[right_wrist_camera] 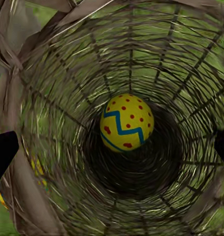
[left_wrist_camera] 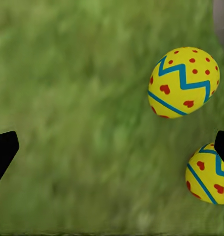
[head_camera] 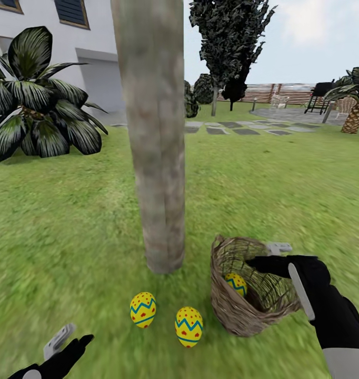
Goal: Take the three Easter eggs out of the wicker basket on the lawn in the garden, then place them on the lawn next to a single tree (choose any tree) so that all three eggs are next to the same tree and none are left in the basket.
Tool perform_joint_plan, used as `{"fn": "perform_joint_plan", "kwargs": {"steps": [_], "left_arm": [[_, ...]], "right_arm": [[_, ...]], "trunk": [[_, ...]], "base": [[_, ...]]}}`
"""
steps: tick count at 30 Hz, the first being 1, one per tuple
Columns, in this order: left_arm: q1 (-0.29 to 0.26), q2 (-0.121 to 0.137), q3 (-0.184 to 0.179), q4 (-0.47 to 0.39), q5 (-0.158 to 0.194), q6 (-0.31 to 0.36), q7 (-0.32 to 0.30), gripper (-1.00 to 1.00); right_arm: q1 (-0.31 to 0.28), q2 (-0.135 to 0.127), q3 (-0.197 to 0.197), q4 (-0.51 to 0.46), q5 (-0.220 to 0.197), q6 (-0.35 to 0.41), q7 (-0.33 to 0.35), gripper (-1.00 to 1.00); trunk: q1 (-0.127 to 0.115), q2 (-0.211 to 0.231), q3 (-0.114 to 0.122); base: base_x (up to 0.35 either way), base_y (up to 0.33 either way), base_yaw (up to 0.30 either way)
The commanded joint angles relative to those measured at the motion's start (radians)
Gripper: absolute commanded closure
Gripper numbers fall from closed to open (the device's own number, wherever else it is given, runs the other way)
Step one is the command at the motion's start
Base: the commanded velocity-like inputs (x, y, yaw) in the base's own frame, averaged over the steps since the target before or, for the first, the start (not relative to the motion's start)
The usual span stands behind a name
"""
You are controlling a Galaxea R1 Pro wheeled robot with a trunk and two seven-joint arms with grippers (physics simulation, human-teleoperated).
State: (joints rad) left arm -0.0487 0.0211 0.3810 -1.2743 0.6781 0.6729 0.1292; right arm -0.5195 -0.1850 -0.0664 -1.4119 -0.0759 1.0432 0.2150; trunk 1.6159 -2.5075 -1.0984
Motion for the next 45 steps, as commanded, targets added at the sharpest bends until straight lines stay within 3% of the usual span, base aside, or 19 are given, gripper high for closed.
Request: {"fn": "perform_joint_plan", "kwargs": {"steps": [1,5,8,9,20,26,30,38,45], "left_arm": [[0.000,0.000,0.002,-0.002,0.011,0.005,0.009,-1.00],[0.000,0.002,0.002,-0.002,0.011,0.005,0.009,-1.00],[0.000,0.002,0.003,-0.002,0.011,0.005,0.009,-1.00],[0.000,0.002,0.004,-0.002,0.011,0.005,0.009,-1.00],[0.001,0.001,0.006,-0.001,0.011,0.005,0.009,-1.00],[0.002,0.000,0.006,-0.001,0.011,0.005,0.009,-1.00],[0.003,0.000,0.006,-0.001,0.011,0.005,0.009,-1.00],[0.004,0.006,0.007,0.009,0.015,0.005,0.006,-1.00],[0.004,0.007,0.007,0.014,0.018,0.005,0.007,-1.00]], "right_arm": [[0.000,0.001,0.006,0.025,-0.007,0.002,-0.023,-1.00],[0.000,0.003,0.011,0.050,-0.009,0.001,-0.094,-1.00],[-0.001,0.004,0.035,0.059,-0.009,0.000,-0.117,-1.00],[-0.001,0.005,0.067,0.065,-0.008,-0.001,-0.129,-1.00],[-0.001,0.009,0.084,0.066,-0.013,-0.038,-0.127,-1.00],[0.000,0.010,0.140,0.072,-0.013,-0.053,-0.129,-1.00],[-0.001,0.013,0.158,0.098,-0.012,-0.055,-0.131,-1.00],[-0.003,0.051,0.173,0.170,-0.008,-0.073,-0.133,-1.00],[-0.003,0.059,0.184,0.195,-0.007,-0.101,-0.134,-1.00]], "trunk": [[-0.001,0.000,-0.001],[-0.001,0.000,-0.001],[-0.001,0.000,-0.001],[-0.001,0.000,-0.001],[-0.001,0.000,-0.001],[-0.001,0.000,-0.001],[-0.001,0.000,-0.001],[-0.001,0.000,-0.001],[-0.001,0.000,-0.001]], "base": [[-0.145,-0.299,0.008],[-0.104,-0.305,0.004],[-0.031,-0.318,0.001],[-0.006,-0.327,0.000],[-0.001,-0.330,0.076],[0.001,-0.330,0.260],[0.043,-0.327,0.276],[0.031,-0.125,0.280],[0.015,-0.013,0.264]]}}
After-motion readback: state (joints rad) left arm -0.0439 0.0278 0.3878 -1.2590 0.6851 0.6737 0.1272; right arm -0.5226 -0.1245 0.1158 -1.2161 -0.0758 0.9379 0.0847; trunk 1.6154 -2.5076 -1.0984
